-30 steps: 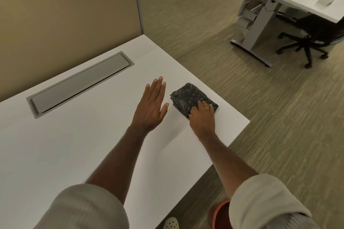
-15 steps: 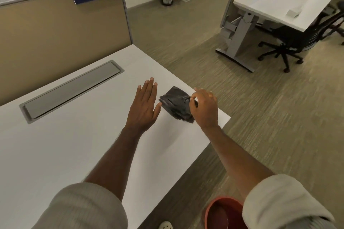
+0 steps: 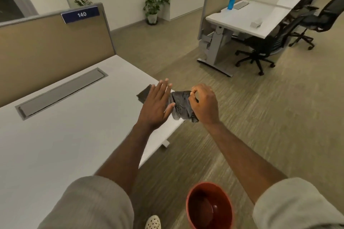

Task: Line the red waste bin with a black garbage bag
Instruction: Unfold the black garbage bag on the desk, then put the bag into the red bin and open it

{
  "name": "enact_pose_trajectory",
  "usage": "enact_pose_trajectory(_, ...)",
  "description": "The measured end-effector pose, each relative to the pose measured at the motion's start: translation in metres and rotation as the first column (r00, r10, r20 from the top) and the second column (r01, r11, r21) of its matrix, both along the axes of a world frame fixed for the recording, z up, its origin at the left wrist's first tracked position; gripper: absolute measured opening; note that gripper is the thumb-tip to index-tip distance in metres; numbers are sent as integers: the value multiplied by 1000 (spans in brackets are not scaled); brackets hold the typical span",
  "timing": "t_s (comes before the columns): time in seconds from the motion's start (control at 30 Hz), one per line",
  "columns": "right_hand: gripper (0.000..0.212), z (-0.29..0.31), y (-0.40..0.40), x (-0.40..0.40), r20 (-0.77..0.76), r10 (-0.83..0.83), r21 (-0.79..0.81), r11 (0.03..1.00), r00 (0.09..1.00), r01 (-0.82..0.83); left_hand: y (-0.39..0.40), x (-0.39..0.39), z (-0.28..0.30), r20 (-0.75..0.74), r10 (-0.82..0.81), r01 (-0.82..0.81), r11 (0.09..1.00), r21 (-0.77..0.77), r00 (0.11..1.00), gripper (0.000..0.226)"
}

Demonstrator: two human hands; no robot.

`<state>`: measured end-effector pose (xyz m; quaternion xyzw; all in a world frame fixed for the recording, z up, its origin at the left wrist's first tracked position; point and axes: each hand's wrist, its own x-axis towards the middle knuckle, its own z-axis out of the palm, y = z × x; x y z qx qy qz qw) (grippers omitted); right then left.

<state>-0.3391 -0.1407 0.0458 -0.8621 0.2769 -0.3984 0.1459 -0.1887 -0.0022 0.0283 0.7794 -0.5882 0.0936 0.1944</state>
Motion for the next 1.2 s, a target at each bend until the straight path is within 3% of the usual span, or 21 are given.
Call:
enact_pose_trajectory(0.3, 15, -41, 9, -122, -65, -83, 249, 964, 994, 97, 15, -156, -57, -122, -124, 139, 982, 126, 985, 88)
enact_pose_trajectory(0.43, 14, -84, 7, -161, -102, -118, 326, 934, 988, 145, 14, -186, -89, -164, -104, 118, 990, 75, 981, 73)
enact_pose_trajectory(0.63, 16, -163, 1, -199, -158, -164, 426, 878, 974, 217, 2, -205, -152, -349, -34, 59, 996, 62, 937, 27)
enact_pose_trajectory(0.8, 21, -257, -8, -227, -224, -211, 467, 834, 951, 295, -29, -217, -234, -612, 166, -100, 985, 141, 773, 22)
enact_pose_trajectory(0.97, 40, -372, -12, -263, -397, -163, 479, 802, 903, 356, -71, -224, -336, -804, 347, -160, 937, 309, 483, 31)
enact_pose_trajectory(1.07, 44, -441, -9, -282, -462, -113, 495, 790, 880, 361, -90, -227, -397, -834, 336, -82, 939, 334, 438, 41)
enact_pose_trajectory(1.2, 45, -517, -2, -297, -538, -51, 540, 745, 841, 391, -98, -234, -462, -850, 282, 70, 935, 347, 445, 31)
